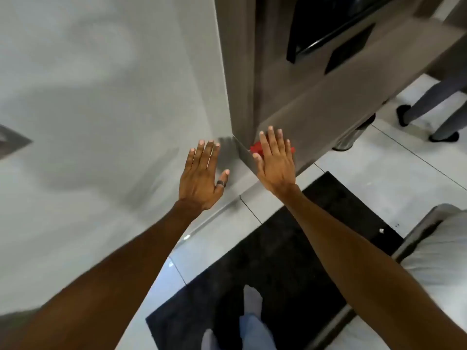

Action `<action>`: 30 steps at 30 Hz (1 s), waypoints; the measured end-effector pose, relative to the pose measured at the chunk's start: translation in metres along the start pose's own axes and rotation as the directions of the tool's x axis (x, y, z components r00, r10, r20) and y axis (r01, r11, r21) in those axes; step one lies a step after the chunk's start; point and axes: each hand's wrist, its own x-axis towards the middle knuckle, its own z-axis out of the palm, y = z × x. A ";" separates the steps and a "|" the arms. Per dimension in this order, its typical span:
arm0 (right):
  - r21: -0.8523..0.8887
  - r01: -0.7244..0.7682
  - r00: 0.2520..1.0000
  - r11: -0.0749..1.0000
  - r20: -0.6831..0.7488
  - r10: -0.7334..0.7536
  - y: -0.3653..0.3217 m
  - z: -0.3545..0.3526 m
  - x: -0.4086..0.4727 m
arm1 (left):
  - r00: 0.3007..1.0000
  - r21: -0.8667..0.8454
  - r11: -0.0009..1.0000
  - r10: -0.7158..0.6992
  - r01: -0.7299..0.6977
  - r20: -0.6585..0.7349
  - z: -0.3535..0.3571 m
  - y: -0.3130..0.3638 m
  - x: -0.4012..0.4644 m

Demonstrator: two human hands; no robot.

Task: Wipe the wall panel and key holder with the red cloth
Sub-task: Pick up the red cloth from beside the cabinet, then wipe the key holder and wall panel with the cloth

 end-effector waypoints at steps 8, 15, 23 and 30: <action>-0.083 -0.034 0.985 0.996 0.165 0.047 0.056 0.068 0.047 | 0.996 -0.056 0.995 0.076 -0.078 -0.036 0.079 0.010 0.052; -0.064 -0.147 0.948 0.987 0.276 0.159 0.024 0.041 0.014 | 1.000 -0.124 0.992 0.000 -0.002 -0.014 0.058 0.011 0.000; 0.737 -0.659 0.693 -0.150 0.672 0.259 -0.136 -0.019 -0.059 | 0.979 -0.195 0.979 -0.102 0.067 -0.177 -0.031 -0.046 -0.097; 0.726 -0.551 0.828 -0.411 0.536 -0.163 -0.348 -0.068 -0.085 | 0.800 -0.043 0.999 -0.042 0.020 -0.598 -0.168 -0.159 -0.189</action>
